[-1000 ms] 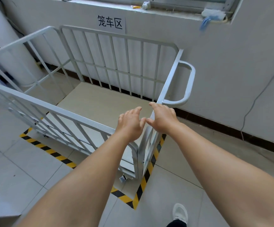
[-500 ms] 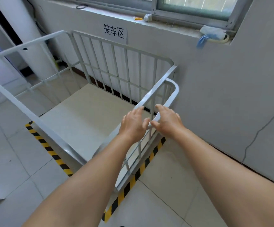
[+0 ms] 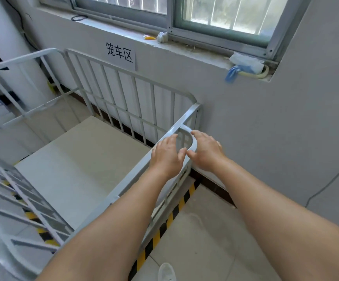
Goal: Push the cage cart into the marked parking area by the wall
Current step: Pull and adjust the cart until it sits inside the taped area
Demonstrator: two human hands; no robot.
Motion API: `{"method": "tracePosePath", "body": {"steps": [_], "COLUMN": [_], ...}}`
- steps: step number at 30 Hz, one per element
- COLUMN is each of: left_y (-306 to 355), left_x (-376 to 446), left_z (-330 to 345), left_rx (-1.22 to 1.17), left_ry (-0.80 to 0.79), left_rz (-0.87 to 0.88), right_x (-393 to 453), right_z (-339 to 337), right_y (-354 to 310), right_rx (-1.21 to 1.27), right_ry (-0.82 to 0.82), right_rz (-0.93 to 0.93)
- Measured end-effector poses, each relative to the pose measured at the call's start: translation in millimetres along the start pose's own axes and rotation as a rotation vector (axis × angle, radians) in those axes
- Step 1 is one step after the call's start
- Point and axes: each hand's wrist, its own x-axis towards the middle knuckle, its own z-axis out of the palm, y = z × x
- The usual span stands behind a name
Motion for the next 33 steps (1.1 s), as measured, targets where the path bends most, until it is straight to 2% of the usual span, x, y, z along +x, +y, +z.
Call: {"method": "tracePosePath", "body": {"steps": [6,11,24,27,33], "left_y": [18,21,54,54,40], "left_x": [64,104,219,234,241], "left_z": [16,29,85,93,91], "left_rx": [0.039,0.113,0.292,0.339,0.434], "left_ry": [-0.005,-0.034,-0.080,-0.112,-0.182], "left_rz": [-0.016,-0.101,-0.399,-0.479,-0.556], "right_x": [67,122,270,295,322], "right_z": [-20,-21,-15,-8,13], "right_y": [23,36,87,93,87], "right_rx": [-0.038,-0.056,-0.334,-0.421,-0.540], "right_ry": [-0.030,-0.082,-0.283,-0.302,-0.348], "right_rz": [0.002,-0.061,-0.419,-0.536,-0.659]}}
